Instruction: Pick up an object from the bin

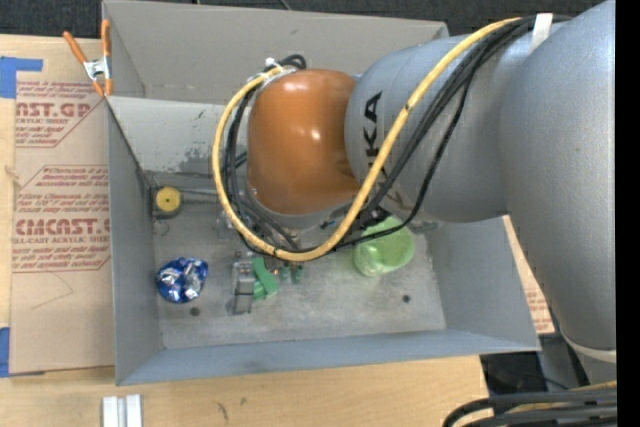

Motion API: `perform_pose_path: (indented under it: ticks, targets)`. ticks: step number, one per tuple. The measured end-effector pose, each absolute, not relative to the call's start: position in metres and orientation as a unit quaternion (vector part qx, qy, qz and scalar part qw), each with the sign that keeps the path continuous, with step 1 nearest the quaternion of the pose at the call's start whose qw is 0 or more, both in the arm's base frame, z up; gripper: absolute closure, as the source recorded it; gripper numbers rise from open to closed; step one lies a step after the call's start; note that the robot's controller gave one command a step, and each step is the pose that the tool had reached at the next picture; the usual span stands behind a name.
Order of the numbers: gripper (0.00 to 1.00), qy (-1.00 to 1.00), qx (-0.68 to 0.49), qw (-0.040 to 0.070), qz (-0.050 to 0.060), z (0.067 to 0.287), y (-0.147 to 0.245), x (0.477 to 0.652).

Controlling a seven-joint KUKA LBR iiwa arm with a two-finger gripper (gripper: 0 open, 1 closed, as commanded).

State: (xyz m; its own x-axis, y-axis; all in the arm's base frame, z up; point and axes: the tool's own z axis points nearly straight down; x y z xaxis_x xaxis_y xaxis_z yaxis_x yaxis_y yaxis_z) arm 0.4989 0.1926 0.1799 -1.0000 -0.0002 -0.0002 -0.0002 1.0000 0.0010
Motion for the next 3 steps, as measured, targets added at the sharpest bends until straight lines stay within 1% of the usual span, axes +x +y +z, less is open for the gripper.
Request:
perform_pose_path:
  ticks: [1,2,3]
  targets:
    - [0.0,0.999,0.047,-0.003,-0.002,0.084,0.14,0.535]
    - [0.0,0.997,0.079,0.0,0.0,0.069,0.129,0.546]
    - [1.0,0.997,0.079,0.0,0.0,0.069,0.13,0.546]
